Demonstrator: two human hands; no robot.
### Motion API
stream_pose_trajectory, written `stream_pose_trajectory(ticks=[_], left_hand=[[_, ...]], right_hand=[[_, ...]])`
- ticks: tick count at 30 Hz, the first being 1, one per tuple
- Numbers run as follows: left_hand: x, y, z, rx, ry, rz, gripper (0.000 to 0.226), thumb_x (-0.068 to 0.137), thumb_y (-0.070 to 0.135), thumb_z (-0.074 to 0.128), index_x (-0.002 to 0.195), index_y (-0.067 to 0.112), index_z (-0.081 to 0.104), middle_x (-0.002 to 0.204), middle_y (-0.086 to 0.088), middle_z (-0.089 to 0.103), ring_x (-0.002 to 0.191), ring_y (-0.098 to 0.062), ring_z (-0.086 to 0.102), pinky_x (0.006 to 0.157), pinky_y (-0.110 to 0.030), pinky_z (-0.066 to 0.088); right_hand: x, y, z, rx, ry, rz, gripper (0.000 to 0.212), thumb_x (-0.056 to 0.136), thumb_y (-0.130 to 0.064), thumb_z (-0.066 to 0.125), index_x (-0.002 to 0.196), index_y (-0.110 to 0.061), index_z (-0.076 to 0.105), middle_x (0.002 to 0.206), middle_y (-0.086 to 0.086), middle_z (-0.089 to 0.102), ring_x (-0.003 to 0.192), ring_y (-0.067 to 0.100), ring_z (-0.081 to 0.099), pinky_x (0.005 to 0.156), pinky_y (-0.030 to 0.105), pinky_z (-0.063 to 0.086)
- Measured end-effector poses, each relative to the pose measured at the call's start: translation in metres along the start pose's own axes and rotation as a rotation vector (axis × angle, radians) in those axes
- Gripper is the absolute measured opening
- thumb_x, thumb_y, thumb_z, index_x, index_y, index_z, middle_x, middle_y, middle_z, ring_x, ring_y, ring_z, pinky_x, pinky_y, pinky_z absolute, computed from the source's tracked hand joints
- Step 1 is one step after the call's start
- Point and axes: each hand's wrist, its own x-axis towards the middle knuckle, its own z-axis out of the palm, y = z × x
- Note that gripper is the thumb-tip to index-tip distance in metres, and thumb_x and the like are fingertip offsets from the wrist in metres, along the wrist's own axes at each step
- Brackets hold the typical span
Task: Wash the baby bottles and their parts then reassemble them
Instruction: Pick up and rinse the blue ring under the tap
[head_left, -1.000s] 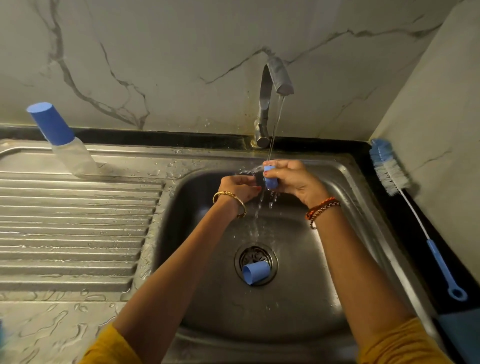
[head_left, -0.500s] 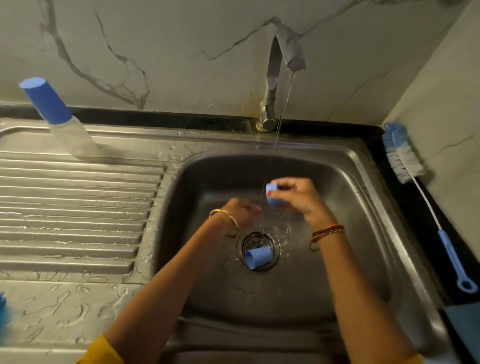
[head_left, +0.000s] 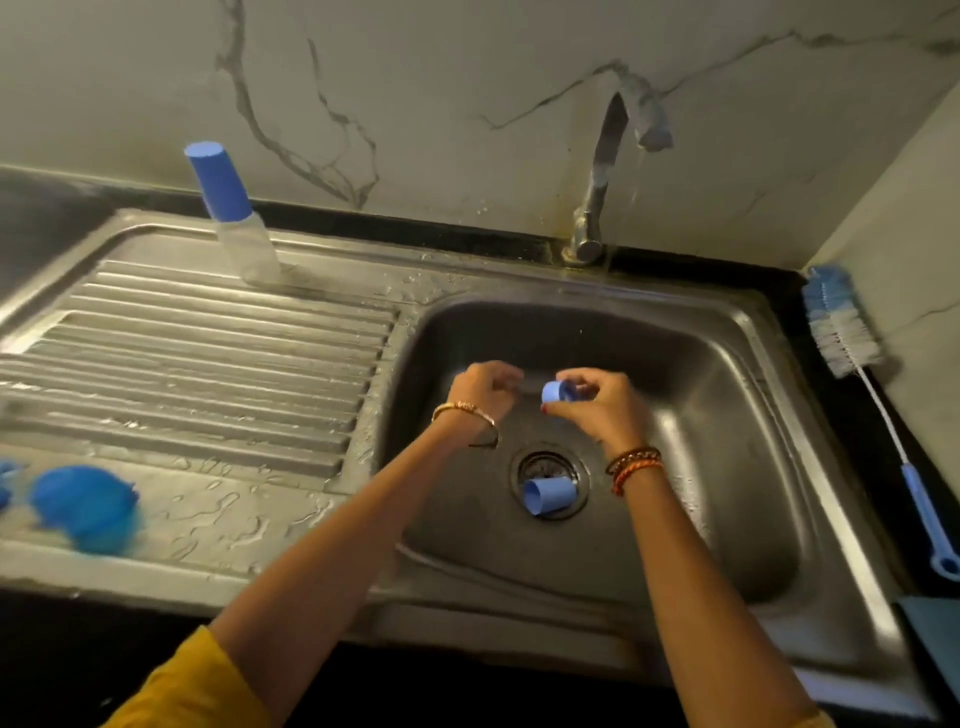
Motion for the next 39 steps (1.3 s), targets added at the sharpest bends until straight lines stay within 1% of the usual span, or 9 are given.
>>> stream_pose_trajectory(ticks=[4, 8, 12, 18, 24, 28, 32, 35, 39], left_hand=[[-0.014, 0.003, -0.047, -0.428, 0.041, -0.134, 0.018, 0.089, 0.016, 0.06, 0.101, 0.005, 0.068, 0.077, -0.011, 0.062, 0.068, -0.02, 0.055, 0.066, -0.028, 0.049], [-0.035, -0.009, -0.115, -0.355, 0.155, -0.109, 0.022, 0.086, 0.015, 0.064, 0.101, 0.0, 0.068, 0.061, -0.003, 0.052, 0.054, -0.009, 0.046, 0.056, -0.018, 0.044], [-0.054, -0.031, -0.189, -0.312, 0.227, -0.075, 0.024, 0.085, 0.019, 0.066, 0.101, 0.001, 0.068, 0.077, -0.007, 0.06, 0.061, -0.009, 0.054, 0.064, -0.02, 0.051], [-0.068, -0.086, -0.299, -0.049, 0.335, -0.102, 0.019, 0.077, 0.021, 0.073, 0.091, 0.008, 0.073, 0.08, -0.01, 0.067, 0.071, -0.015, 0.06, 0.078, -0.032, 0.055], [-0.061, -0.11, -0.357, 0.423, 0.181, -0.141, 0.022, 0.08, 0.022, 0.068, 0.094, 0.007, 0.074, 0.09, -0.012, 0.071, 0.081, -0.021, 0.064, 0.082, -0.032, 0.055], [-0.061, -0.133, -0.375, 0.731, 0.083, -0.158, 0.026, 0.08, 0.019, 0.065, 0.102, 0.005, 0.069, 0.102, -0.013, 0.068, 0.096, -0.025, 0.063, 0.076, -0.03, 0.049], [-0.066, -0.144, -0.375, 0.808, -0.039, -0.163, 0.022, 0.085, 0.009, 0.057, 0.104, -0.001, 0.061, 0.109, -0.017, 0.063, 0.102, -0.03, 0.059, 0.071, -0.029, 0.04], [-0.069, -0.145, -0.375, 0.834, -0.135, -0.176, 0.021, 0.085, 0.004, 0.055, 0.104, -0.003, 0.06, 0.103, -0.017, 0.063, 0.091, -0.027, 0.058, 0.071, -0.029, 0.042], [-0.072, -0.151, -0.379, 0.859, -0.182, -0.196, 0.022, 0.085, 0.002, 0.056, 0.106, -0.003, 0.057, 0.094, -0.015, 0.059, 0.087, -0.026, 0.057, 0.072, -0.03, 0.043]], right_hand=[[-0.012, -0.048, 0.02, 0.029, -0.066, -0.174, 0.044, 0.069, -0.01, 0.079, 0.111, -0.008, 0.065, 0.105, 0.006, 0.065, 0.093, 0.01, 0.056, 0.081, 0.023, 0.047], [-0.031, -0.098, 0.062, -0.004, -0.119, -0.285, 0.051, 0.066, -0.008, 0.08, 0.113, -0.004, 0.06, 0.108, 0.01, 0.063, 0.093, 0.01, 0.053, 0.08, 0.02, 0.043], [-0.051, -0.153, 0.118, 0.063, -0.22, -0.375, 0.05, 0.065, -0.009, 0.081, 0.111, -0.003, 0.062, 0.105, 0.01, 0.065, 0.093, 0.013, 0.058, 0.07, 0.011, 0.046], [-0.082, -0.225, 0.215, 0.095, -0.354, -0.349, 0.052, 0.064, -0.005, 0.081, 0.113, -0.004, 0.062, 0.102, 0.002, 0.06, 0.096, 0.013, 0.054, 0.078, 0.021, 0.045], [-0.087, -0.248, 0.272, 0.093, -0.462, -0.282, 0.049, 0.062, -0.001, 0.08, 0.109, -0.004, 0.065, 0.103, 0.006, 0.064, 0.097, 0.016, 0.059, 0.088, 0.032, 0.052], [-0.096, -0.259, 0.309, -0.013, -0.529, -0.252, 0.046, 0.065, -0.004, 0.08, 0.109, -0.004, 0.065, 0.1, 0.006, 0.067, 0.086, 0.01, 0.059, 0.065, 0.012, 0.048], [-0.096, -0.257, 0.33, -0.238, -0.552, -0.324, 0.043, 0.065, -0.01, 0.081, 0.106, -0.008, 0.068, 0.099, 0.005, 0.068, 0.084, 0.01, 0.058, 0.066, 0.016, 0.045], [-0.092, -0.255, 0.342, -0.339, -0.561, -0.347, 0.037, 0.064, -0.012, 0.081, 0.098, -0.01, 0.07, 0.095, 0.006, 0.07, 0.084, 0.014, 0.061, 0.072, 0.024, 0.049], [-0.09, -0.258, 0.355, -0.364, -0.586, -0.341, 0.041, 0.063, -0.013, 0.082, 0.101, -0.008, 0.068, 0.093, 0.004, 0.067, 0.084, 0.013, 0.059, 0.065, 0.017, 0.045]])
